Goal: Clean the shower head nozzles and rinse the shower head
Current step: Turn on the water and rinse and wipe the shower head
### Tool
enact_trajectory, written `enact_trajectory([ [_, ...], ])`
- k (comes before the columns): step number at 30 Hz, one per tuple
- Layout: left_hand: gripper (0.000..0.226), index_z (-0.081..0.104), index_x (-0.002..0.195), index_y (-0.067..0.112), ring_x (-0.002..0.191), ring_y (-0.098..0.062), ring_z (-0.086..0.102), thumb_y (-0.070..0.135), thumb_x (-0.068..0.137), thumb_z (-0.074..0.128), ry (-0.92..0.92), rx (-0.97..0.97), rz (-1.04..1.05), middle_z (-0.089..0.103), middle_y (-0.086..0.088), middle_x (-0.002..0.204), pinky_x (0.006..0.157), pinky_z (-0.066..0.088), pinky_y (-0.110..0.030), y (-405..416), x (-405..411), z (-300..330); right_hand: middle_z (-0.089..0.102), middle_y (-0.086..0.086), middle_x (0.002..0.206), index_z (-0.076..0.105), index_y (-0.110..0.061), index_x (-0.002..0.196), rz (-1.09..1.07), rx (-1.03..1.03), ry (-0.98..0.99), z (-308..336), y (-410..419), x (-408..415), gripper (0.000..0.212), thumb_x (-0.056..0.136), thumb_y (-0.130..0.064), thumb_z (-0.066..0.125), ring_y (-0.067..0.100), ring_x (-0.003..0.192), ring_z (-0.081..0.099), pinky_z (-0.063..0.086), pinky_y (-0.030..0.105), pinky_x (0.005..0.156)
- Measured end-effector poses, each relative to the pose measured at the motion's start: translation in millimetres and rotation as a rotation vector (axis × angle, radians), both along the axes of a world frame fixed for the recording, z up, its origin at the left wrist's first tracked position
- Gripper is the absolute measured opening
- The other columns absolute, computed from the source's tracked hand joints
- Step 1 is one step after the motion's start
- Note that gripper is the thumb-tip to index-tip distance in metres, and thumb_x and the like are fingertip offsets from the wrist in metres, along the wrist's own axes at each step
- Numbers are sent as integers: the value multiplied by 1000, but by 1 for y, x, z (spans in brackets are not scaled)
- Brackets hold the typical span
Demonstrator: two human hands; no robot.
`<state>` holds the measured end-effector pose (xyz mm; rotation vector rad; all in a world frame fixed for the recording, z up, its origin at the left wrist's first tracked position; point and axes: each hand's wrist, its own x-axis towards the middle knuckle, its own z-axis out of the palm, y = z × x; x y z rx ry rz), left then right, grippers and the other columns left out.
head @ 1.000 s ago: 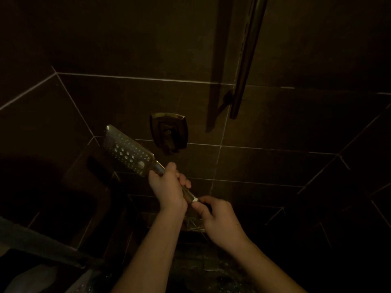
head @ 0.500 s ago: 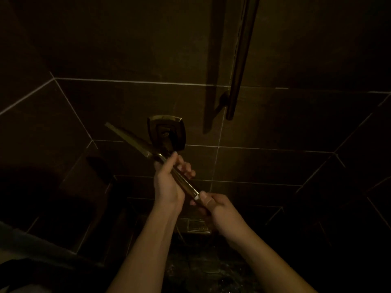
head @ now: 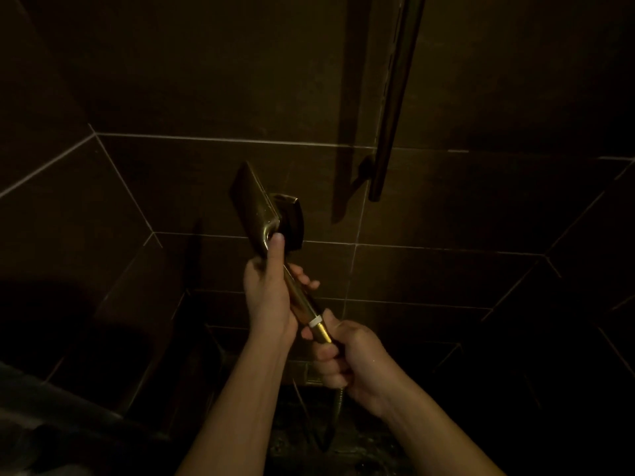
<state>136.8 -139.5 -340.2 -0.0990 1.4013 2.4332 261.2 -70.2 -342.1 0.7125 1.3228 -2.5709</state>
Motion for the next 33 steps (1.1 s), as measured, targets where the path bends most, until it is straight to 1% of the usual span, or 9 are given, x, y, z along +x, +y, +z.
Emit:
enact_trajectory([
  [5, 25, 46, 99, 32, 49, -9, 53, 19, 84, 61, 35, 58, -30, 56, 4, 70, 45, 49, -31, 1, -2, -11, 47, -8, 56, 67, -11, 101, -24, 377, -16, -2, -2, -2, 42, 101, -45, 42, 6, 45, 39, 30, 19, 42],
  [8, 18, 52, 101, 34, 55, -10, 58, 26, 89, 64, 29, 96, -68, 58, 2, 83, 50, 52, -33, 1, -3, -10, 56, -11, 61, 66, -23, 103, 49, 574, 32, -4, 1, -1, 28, 95, -46, 53, 4, 52, 50, 39, 20, 50],
  [11, 27, 63, 121, 23, 69, -12, 69, 32, 95, 64, 29, 152, -119, 65, 0, 90, 69, 59, -38, 1, -4, -3, 66, -14, 75, 64, -42, 97, 43, 758, 68, -7, 6, 1, 8, 94, -39, 57, 1, 66, 61, 46, 18, 60],
  [17, 27, 63, 127, 22, 100, -23, 71, 28, 104, 51, -81, 167, -16, 66, -11, 112, 74, 62, -39, 12, 13, 10, 62, -14, 100, 51, -44, 116, -47, 1308, 44, -16, 21, -1, 18, 99, -41, 46, 3, 91, 58, 54, 35, 78],
  [19, 26, 58, 128, 22, 93, -19, 70, 28, 106, 48, -109, 164, 65, 65, -7, 104, 71, 60, -37, 17, 17, 10, 59, -17, 103, 43, -43, 118, -45, 1477, 32, -15, 22, -1, 19, 99, -45, 41, 1, 88, 56, 53, 28, 73],
  [21, 23, 57, 126, 21, 73, -11, 67, 28, 106, 47, -90, 148, 131, 63, 0, 89, 65, 58, -31, 19, 17, 11, 59, -16, 88, 35, -44, 107, -36, 1573, 41, -15, 21, 0, 12, 97, -49, 41, 1, 69, 58, 50, 20, 57],
  [26, 15, 58, 113, 19, 53, -7, 55, 28, 101, 56, -50, 175, 158, 59, 7, 64, 49, 50, -25, 16, 9, 18, 59, -11, 67, 41, -41, 103, 23, 1584, 144, -13, 16, 0, 16, 97, -54, 32, 5, 53, 58, 46, 19, 42],
  [29, 19, 59, 110, 18, 46, -4, 46, 21, 92, 66, -57, 150, 198, 52, 11, 57, 41, 41, -22, 16, 6, 25, 63, -10, 64, 56, -37, 93, 22, 1197, 142, -4, 10, 0, 24, 99, -51, 37, 4, 48, 55, 40, 17, 40],
  [33, 10, 56, 86, 20, 40, -5, 36, 13, 86, 63, -97, 192, 115, 43, 10, 53, 36, 34, -21, 13, 4, 24, 46, -2, 57, 63, -25, 74, 57, 660, 90, 10, 14, 2, 45, 98, -55, 39, 13, 43, 40, 31, 20, 39],
])
